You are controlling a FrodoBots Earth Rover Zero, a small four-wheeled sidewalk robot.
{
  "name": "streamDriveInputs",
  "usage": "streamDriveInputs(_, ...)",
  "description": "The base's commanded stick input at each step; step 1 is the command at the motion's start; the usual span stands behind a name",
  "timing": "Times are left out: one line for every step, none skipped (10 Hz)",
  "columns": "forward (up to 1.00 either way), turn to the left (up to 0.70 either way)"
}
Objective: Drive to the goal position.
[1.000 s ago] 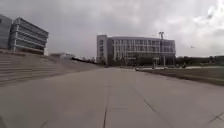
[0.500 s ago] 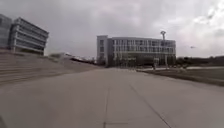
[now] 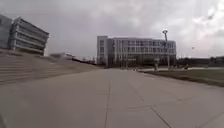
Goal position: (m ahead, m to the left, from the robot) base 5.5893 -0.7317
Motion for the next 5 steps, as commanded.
streamDriveInputs(0.7, 0.0)
streamDriveInputs(0.7, 0.0)
streamDriveInputs(0.7, 0.0)
streamDriveInputs(0.7, 0.0)
streamDriveInputs(0.7, -0.02)
